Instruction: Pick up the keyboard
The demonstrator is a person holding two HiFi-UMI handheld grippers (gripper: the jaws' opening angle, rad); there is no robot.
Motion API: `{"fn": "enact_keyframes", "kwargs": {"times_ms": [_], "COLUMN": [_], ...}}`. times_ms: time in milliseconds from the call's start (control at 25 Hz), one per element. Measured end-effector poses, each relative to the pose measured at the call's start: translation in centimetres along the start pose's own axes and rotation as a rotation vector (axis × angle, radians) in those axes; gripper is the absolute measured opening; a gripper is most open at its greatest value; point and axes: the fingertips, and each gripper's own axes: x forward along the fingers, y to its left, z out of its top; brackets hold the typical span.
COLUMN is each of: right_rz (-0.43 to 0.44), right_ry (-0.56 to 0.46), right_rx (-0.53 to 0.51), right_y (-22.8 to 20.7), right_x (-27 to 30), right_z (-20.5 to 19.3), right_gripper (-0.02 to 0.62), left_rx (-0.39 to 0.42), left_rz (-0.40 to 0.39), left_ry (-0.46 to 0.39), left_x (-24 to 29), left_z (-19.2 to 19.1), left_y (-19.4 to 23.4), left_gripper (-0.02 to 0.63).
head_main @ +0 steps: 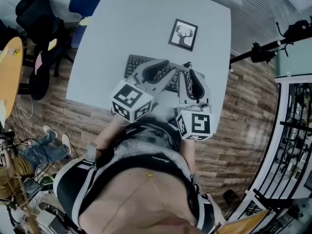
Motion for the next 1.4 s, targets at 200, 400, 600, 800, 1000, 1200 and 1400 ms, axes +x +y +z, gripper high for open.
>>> {"fn": "enact_keyframes", "kwargs": {"times_ms": [200,400,600,800,1000,1200,1400], "right_rz": [0.011,0.025,0.029,0.037,0.044,0.049,0.044], "right_ry": [0.006,0.01,0.011,0.014,0.018,0.018,0.031], "right_rx": [-0.004,-0.013,-0.015,-0.022,-0.018,-0.006,-0.004], "right_y": [0.5,0.8,1.0,1.3,1.3,1.1,0.5], "right_x": [0.6,0.9,1.1,1.3,1.3,1.5,1.8], "right_z": [0.0,0.0,-0.2,-0.1,-0.2,-0.3,-0.7], "right_gripper": [0.103,0.103,0.103,0.103,0.103,0.103,0.103], "left_rx": [-0.011,-0.005,-0.001,-0.008,-0.009,-0.011,-0.022], "left_rz": [0.005,0.015,0.02,0.025,0.027,0.031,0.039], "left_ry": [-0.003,-0.005,-0.003,-0.002,0.0,0.002,0.006], "left_x": [-0.2,-0.5,-0.5,-0.8,-0.7,-0.6,-0.4], "left_z": [0.0,0.0,-0.2,-0.3,-0.3,-0.3,-0.6], "left_y": [0.6,0.9,1.1,1.4,1.4,1.6,2.0], "left_gripper": [0.104,0.104,0.104,0.104,0.104,0.104,0.104]}}
